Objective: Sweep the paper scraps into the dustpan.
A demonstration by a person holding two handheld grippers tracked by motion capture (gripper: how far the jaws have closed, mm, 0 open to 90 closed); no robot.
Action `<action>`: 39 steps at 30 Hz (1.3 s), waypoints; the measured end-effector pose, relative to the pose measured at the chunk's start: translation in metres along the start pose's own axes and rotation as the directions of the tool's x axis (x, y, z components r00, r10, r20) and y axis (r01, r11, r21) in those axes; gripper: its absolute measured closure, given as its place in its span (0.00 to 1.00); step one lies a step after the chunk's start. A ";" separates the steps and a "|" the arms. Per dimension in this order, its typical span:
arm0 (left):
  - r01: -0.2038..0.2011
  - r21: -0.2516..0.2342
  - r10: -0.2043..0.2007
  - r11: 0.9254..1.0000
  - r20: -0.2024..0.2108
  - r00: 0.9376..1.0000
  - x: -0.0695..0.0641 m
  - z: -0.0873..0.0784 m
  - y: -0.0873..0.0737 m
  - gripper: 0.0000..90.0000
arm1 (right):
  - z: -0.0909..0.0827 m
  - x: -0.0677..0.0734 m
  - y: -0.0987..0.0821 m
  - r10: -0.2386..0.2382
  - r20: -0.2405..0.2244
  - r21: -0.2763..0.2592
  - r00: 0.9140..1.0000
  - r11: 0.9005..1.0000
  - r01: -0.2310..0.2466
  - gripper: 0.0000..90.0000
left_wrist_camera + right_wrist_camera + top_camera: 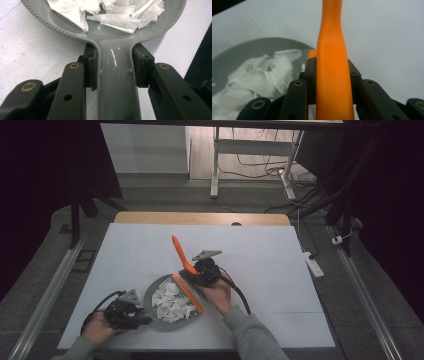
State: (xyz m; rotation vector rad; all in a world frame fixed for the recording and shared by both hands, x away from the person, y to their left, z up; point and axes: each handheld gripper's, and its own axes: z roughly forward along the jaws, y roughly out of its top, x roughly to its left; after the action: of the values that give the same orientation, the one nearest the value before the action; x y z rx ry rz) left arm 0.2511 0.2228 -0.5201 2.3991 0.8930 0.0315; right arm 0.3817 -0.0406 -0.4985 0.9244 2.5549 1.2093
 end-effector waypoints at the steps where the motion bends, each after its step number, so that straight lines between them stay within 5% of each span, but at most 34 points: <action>1: 0.000 0.000 0.000 1.000 0.000 1.000 0.000 0.000 0.000 0.68 | 0.003 0.004 0.001 -0.010 -0.008 0.003 1.000 1.000 0.010 0.79; 5: 0.000 0.002 0.000 1.000 0.001 1.000 0.000 0.000 0.000 0.68 | 0.009 0.027 0.008 -0.007 -0.115 -0.024 0.993 1.000 0.004 0.79; 10: 0.001 -0.002 -0.001 1.000 0.001 1.000 0.000 0.000 0.000 0.68 | -0.005 0.033 0.017 0.010 -0.178 -0.088 0.984 0.996 -0.026 0.79; 23: 0.004 -0.022 -0.004 1.000 -0.003 1.000 0.000 0.002 -0.003 0.68 | -0.051 0.013 0.025 0.005 -0.101 -0.178 0.995 0.984 -0.023 0.79; 39: 0.027 -0.087 -0.031 0.996 -0.035 0.999 0.001 -0.004 -0.003 0.68 | -0.087 -0.029 -0.010 0.060 0.002 -0.184 0.998 0.981 -0.059 0.79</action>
State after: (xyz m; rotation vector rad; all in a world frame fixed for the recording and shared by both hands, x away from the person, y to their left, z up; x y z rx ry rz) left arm 0.2491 0.2275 -0.5185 2.3121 0.9241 0.1003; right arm 0.3656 -0.1181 -0.4522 0.9669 2.3756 1.4266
